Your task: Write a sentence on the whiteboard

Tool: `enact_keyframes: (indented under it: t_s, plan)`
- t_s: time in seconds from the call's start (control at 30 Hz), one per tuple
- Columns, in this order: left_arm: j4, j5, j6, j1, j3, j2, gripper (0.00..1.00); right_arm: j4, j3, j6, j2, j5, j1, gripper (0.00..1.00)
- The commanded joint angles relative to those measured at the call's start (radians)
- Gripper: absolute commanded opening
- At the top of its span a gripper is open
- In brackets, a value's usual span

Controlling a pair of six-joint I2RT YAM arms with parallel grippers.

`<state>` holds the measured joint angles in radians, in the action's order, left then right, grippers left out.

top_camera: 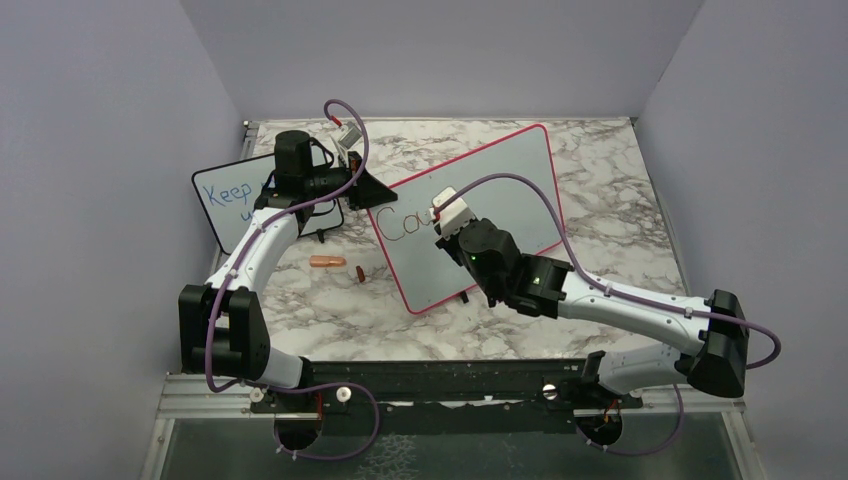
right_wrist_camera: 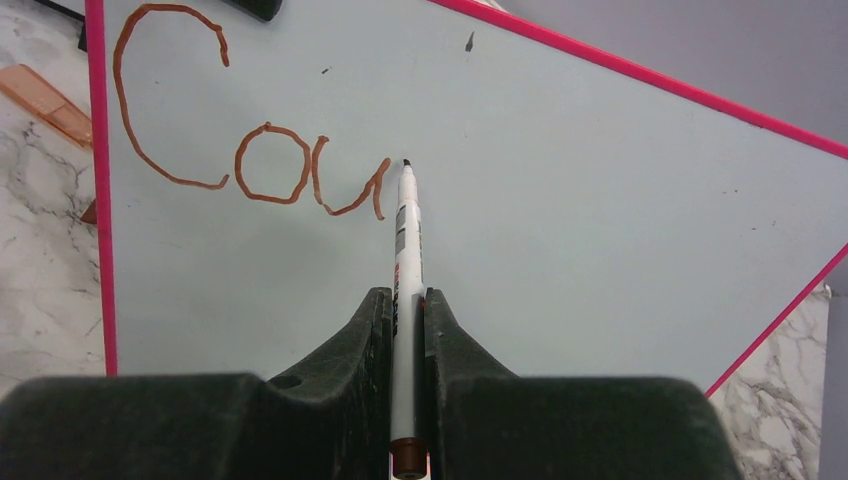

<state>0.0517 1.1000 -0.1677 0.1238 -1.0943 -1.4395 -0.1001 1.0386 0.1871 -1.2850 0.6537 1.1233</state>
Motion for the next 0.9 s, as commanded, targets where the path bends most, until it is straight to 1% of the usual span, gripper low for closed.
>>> enact_keyframes:
  t_s: [0.0, 0.4, 0.87]
  plan:
    - [0.085, -0.028, 0.089, 0.014, 0.019, -0.036, 0.0, 0.046, 0.02, 0.015, -0.007, -0.018, -0.012, 0.01]
    - [0.086, -0.029, 0.089, 0.014, 0.017, -0.036, 0.0, 0.029, 0.018, 0.006, -0.017, -0.028, -0.025, 0.01]
    - [0.086, -0.027, 0.089, 0.015, 0.017, -0.039, 0.0, -0.083, -0.011, -0.048, 0.02, -0.03, -0.026, 0.01]
